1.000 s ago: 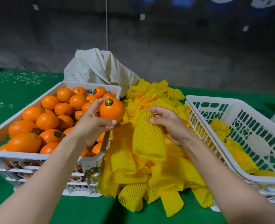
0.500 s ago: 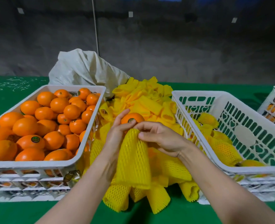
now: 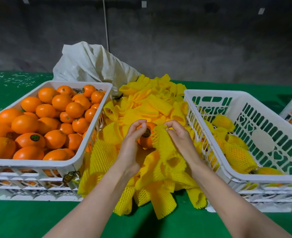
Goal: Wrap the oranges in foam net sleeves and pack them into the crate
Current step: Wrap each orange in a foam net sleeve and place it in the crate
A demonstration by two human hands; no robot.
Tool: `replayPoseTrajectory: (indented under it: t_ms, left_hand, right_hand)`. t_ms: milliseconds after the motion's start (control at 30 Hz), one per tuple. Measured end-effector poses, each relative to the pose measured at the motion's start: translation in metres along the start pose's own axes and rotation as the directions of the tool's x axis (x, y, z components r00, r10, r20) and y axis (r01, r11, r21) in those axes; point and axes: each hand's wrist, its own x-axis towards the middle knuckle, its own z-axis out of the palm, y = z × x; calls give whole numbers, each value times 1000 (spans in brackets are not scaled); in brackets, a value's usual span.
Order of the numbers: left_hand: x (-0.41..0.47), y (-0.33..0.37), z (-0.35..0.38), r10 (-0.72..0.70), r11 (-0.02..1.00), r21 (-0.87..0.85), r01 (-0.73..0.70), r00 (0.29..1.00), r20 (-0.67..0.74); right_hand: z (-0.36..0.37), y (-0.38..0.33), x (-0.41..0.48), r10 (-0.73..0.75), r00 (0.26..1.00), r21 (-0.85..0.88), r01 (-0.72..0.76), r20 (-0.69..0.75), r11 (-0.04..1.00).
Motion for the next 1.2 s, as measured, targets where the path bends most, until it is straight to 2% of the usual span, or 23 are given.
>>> replayPoseTrajectory:
  t_ms: [100, 200, 300, 367, 433, 500, 600, 667, 733, 800, 933, 1000, 1067, 1133, 1200]
  left_hand:
    - [-1, -2, 0, -57, 998, -9, 57, 998, -12]
    - [2, -3, 1, -50, 999, 9, 51, 997, -51]
    - [6, -2, 1, -14, 988, 150, 25, 998, -68]
    - [13, -3, 5, -6, 960, 278, 33, 995, -97]
    - [15, -4, 9, 21, 923, 384, 27, 993, -120]
    - [14, -6, 9, 41, 911, 412, 10, 992, -116]
    - [10, -4, 8, 51, 915, 404, -22, 997, -62]
    - [7, -1, 13, 39, 952, 304, -31, 999, -21]
    - [-1, 0, 19, -34, 996, 81, 32, 999, 32]
    - [-9, 0, 19, -88, 996, -21, 91, 991, 105]
    - [-14, 0, 12, -66, 990, 135, 42, 982, 177]
    - [-12, -5, 12, -6, 978, 210, -20, 992, 126]
    - [-9, -9, 13, 60, 971, 230, -61, 998, 10]
    - [-6, -9, 10, 97, 976, 203, -79, 992, -79]
    - [-4, -8, 5, 106, 987, 132, -96, 992, -70]
  right_hand:
    - [-3, 3, -1, -14, 999, 66, 17, -50, 998]
    - [-1, 3, -7, 85, 996, 200, -79, -23, 977]
    - [5, -2, -13, 159, 953, 437, -261, 257, 860]
    - [9, -2, -15, 167, 924, 416, -309, 343, 855]
    - [9, 0, -13, 150, 957, 252, -213, 249, 944]
    - [10, 3, -14, 58, 990, 66, -67, 129, 996]
    - [12, 8, -17, -39, 999, 0, 39, 16, 999]
    - [10, 9, -15, -50, 993, 30, 54, -105, 998]
    - [6, 8, -10, -22, 976, 71, 39, -216, 997]
    - [2, 8, -5, -25, 968, 61, 41, -252, 997]
    - [5, 14, -7, 28, 948, 145, 20, -317, 989]
    - [13, 19, -12, -2, 928, 106, 45, -373, 993]
    - [21, 22, -18, -25, 920, 107, 72, -392, 992]
    - [27, 23, -23, 30, 927, 214, 54, -374, 975]
    - [28, 21, -24, 153, 941, 392, -24, -303, 920]
